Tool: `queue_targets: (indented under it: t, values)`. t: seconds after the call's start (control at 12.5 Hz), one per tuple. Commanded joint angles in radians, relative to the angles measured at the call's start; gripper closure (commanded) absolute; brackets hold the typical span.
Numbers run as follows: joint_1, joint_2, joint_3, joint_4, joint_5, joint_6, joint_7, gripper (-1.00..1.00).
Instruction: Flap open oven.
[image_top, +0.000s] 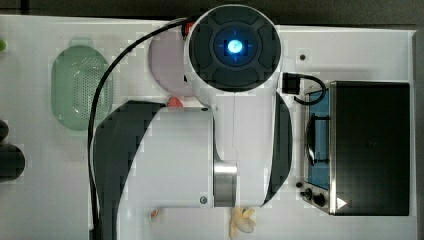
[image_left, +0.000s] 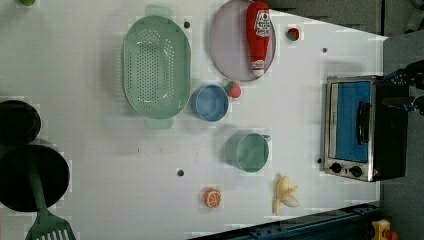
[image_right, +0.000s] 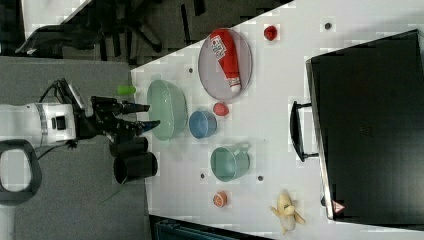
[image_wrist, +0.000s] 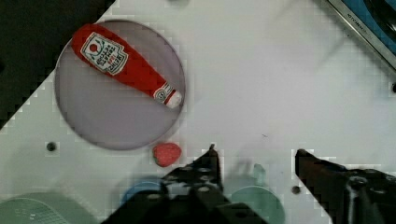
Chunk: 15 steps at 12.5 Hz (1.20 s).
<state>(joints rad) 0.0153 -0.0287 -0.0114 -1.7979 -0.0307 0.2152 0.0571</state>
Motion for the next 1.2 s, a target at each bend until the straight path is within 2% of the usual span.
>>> queue_targets:
  t: [0.08, 0.24, 0.56, 0.64, 1.12, 1.2]
  values:
    - [-0.026, -0.289, -0.056, -0.201, -0.001, -0.077, -0.030, -0.59]
    - [-0.026, -0.289, -0.056, -0.202, -0.001, -0.077, -0.030, -0.99]
    - [-0.026, -0.289, -0.056, -0.202, -0.001, -0.077, -0.030, -1.00]
    - [-0.026, -0.289, -0.056, -0.202, -0.001, -0.077, -0.030, -0.90]
    - [-0.031, -0.287, -0.070, -0.212, -0.002, -0.076, -0.031, 0.56]
    - [-0.035, -0.286, -0.078, -0.220, -0.002, -0.076, -0.031, 0.65]
